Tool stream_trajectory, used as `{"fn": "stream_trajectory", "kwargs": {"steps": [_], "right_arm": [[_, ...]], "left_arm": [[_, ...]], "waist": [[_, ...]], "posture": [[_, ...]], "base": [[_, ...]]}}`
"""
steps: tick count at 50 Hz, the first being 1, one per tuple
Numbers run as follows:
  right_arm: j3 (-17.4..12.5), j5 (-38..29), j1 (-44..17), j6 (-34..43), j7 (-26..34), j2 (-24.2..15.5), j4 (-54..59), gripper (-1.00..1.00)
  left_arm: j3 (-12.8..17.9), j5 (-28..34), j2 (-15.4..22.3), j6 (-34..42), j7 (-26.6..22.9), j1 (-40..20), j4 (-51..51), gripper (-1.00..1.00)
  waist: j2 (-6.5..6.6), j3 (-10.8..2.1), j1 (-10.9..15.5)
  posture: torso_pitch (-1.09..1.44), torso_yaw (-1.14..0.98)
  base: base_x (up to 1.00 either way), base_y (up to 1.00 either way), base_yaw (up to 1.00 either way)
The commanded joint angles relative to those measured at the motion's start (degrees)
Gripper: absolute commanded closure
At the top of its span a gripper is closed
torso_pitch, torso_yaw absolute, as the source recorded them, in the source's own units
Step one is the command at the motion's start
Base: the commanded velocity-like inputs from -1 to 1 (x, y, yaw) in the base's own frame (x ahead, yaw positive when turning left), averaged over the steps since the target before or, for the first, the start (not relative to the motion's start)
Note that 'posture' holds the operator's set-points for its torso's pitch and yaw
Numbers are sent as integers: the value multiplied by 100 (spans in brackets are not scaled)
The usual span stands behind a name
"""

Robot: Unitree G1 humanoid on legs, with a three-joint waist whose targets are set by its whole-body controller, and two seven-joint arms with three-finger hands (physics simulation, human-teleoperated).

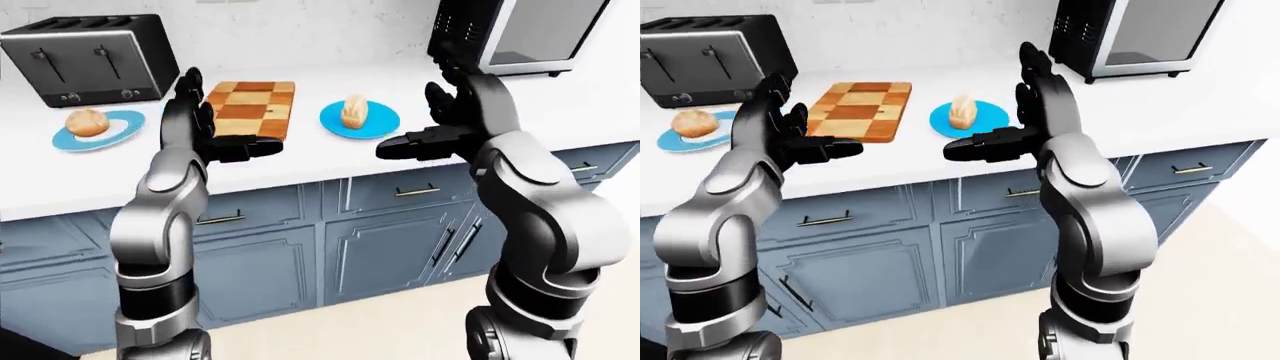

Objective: Place all breads on the cutting board.

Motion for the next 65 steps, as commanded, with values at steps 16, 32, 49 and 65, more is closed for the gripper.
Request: {"fn": "stream_trajectory", "kwargs": {"steps": [16, 32, 49, 65], "right_arm": [[178, -89, -243, -149, -57, -9, 21, -100], [154, -332, -325, -5, 8, 5, -50, -100], [156, -640, -618, 157, 137, -158, -29, -100], [345, -1543, -838, -126, 922, -966, 804, -100]], "left_arm": [[159, 2, 114, -99, 17, -112, -235, -100], [138, -17, 68, -88, 38, -59, -300, -100], [191, -102, 100, -46, 72, 23, -409, -100], [226, -140, 147, -4, 80, 9, -439, -100]], "waist": [[673, -49, -96], [292, -172, -66], [314, -158, 10], [318, -164, -19]], "posture": [[0, 0], [0, 0], [0, 0], [0, 0]], "base": [[31, 0, 0], [-9, 0, 55], [0, 0, 0], [7, 0, 0]]}}
